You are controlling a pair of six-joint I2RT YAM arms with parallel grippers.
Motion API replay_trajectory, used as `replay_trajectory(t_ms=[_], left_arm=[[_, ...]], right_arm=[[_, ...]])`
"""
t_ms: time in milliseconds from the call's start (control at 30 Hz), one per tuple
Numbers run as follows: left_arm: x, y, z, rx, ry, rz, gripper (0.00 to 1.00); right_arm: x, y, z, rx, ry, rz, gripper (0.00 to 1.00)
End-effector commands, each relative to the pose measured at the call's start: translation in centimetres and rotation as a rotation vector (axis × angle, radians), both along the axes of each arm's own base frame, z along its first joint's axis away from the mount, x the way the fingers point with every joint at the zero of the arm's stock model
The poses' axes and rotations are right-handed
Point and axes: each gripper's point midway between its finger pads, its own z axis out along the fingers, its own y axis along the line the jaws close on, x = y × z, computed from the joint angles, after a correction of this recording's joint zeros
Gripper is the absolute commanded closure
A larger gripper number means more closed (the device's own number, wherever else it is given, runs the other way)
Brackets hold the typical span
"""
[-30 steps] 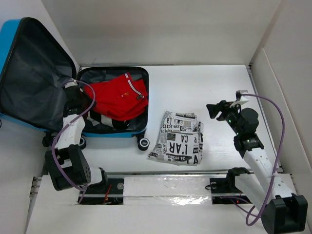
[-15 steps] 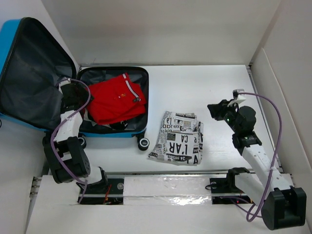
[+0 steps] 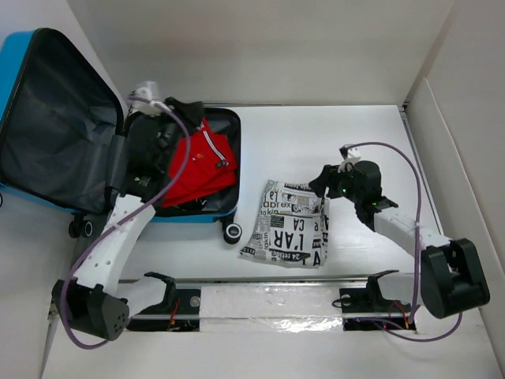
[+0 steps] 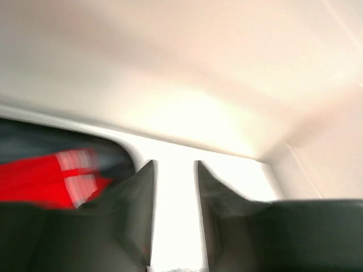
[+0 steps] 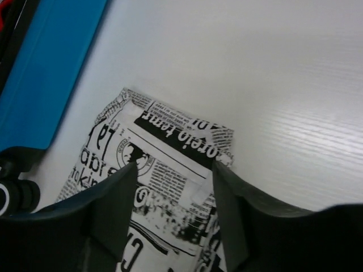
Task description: Pack the luggage
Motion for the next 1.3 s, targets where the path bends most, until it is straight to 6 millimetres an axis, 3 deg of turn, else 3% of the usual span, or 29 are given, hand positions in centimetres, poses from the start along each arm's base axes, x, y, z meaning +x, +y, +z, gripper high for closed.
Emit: replay_trajectory(t_ms=[0,33,67,133,167,200,267,300,367,400,467,500,633,700,733,767,833,867,933,1167,1267], left_arm=[[-1.7,-7.7,3.1,-0.012,-0.114,-0.184,0.78],[-2.5,-11.6,1.8,-0.069,-0.111,-0.261,0.97],[-3.3,-13.6,2.8,-0.115,-0.141,-0.310,1.00],[-4.3,-17.7,-0.9,-0.152,-0.102,-0.399,1.00],[-6.3,-21.2,-1.9,-0.163,-0.092,-0.486,1.00],[-7.1,-23.0,-2.9,-0.117,-0.073,-0.518,1.00],[-8.1,-25.7,-7.0,0.006,0.020,-0.498,1.00],[-10.7,-27.9,-8.5,0.075,0.031,-0.545,1.00],[-12.2,-28.5,-10.5,0.095,0.062,-0.550,1.00],[-13.3,-28.5,-12.9,0.109,0.099,-0.583,1.00],[-15.4,-28.8,-13.5,0.055,0.110,-0.655,0.91],[-16.1,-28.1,-15.7,0.068,0.147,-0.664,0.87],[-17.6,-26.7,-17.9,0.067,0.201,-0.691,0.73],[-18.1,-25.9,-19.6,0.085,0.240,-0.689,0.65],[-18.4,-25.7,-19.6,0.079,0.243,-0.696,0.51],[-18.7,-25.6,-20.0,0.074,0.262,-0.702,0.44],[-19.2,-25.5,-20.8,0.082,0.283,-0.721,0.33],[-19.6,-25.5,-21.3,0.098,0.307,-0.732,0.32],[-19.6,-25.4,-21.9,0.109,0.332,-0.729,0.32],[-18.7,-24.9,-23.1,0.064,0.407,-0.650,0.32],[-18.0,-25.1,-23.1,0.067,0.407,-0.634,0.31]], right_arm=[[1.6,0.7,0.3,-0.056,-0.028,-0.004,0.34],[1.7,0.5,-0.9,-0.045,-0.003,-0.032,0.27],[1.7,0.3,-1.4,-0.050,0.001,-0.042,0.24],[1.9,-0.1,-2.1,-0.050,0.016,-0.077,0.18],[2.0,-0.7,-2.7,-0.071,0.032,-0.105,0.17],[2.1,-1.0,-3.0,-0.092,0.037,-0.114,0.16],[2.2,-1.8,-3.8,-0.124,0.059,-0.152,0.14],[2.2,-1.9,-4.4,-0.133,0.075,-0.158,0.14],[2.3,-1.5,-4.8,-0.127,0.084,-0.140,0.13],[2.5,-1.3,-5.0,-0.123,0.091,-0.127,0.13],[2.7,-0.3,-6.1,-0.111,0.125,-0.077,0.13],[2.7,0.1,-6.5,-0.106,0.137,-0.058,0.14],[2.2,1.4,-8.0,-0.057,0.179,-0.001,0.23],[2.0,2.0,-8.2,-0.029,0.180,0.026,0.35],[2.0,1.9,-8.7,-0.024,0.193,0.025,0.43],[1.9,2.2,-9.0,-0.011,0.200,0.040,0.68],[2.4,1.3,-9.0,0.049,0.212,0.002,0.91],[3.0,1.3,-8.1,0.096,0.166,0.005,1.00],[3.9,0.1,-7.9,0.158,0.169,-0.054,1.00],[8.5,-5.1,-3.7,0.353,0.049,-0.292,1.00],[8.8,-7.6,-2.8,0.384,0.025,-0.407,1.00]])
